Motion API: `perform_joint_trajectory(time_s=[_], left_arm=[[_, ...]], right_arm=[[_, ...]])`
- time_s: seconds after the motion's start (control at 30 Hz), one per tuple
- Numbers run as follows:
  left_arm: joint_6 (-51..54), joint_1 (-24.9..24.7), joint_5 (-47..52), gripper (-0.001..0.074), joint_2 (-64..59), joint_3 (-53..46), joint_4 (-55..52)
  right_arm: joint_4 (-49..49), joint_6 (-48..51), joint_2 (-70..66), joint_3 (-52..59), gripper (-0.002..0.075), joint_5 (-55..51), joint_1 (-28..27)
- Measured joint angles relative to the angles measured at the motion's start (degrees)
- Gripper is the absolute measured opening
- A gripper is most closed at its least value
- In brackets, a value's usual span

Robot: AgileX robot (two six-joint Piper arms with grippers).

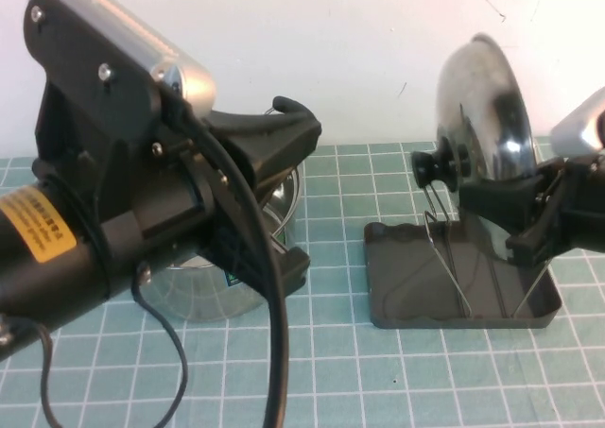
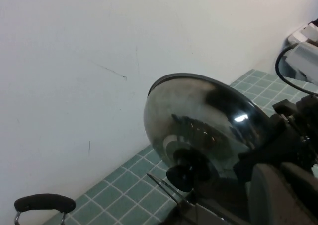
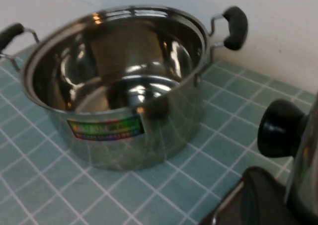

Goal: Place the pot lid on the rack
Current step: Place the pot lid on the pot rack

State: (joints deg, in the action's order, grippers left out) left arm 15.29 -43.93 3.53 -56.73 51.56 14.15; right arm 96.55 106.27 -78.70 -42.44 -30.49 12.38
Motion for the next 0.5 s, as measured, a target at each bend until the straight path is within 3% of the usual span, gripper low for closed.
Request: perform_joint_trajectory(time_s=[0.5], left_arm=[[0.4, 0.0, 5.6, 0.0001, 0.0, 0.0, -0.7]], right_arm=[[0.5, 6.4, -7.1, -0.4, 0.0102, 1.5, 0.2]])
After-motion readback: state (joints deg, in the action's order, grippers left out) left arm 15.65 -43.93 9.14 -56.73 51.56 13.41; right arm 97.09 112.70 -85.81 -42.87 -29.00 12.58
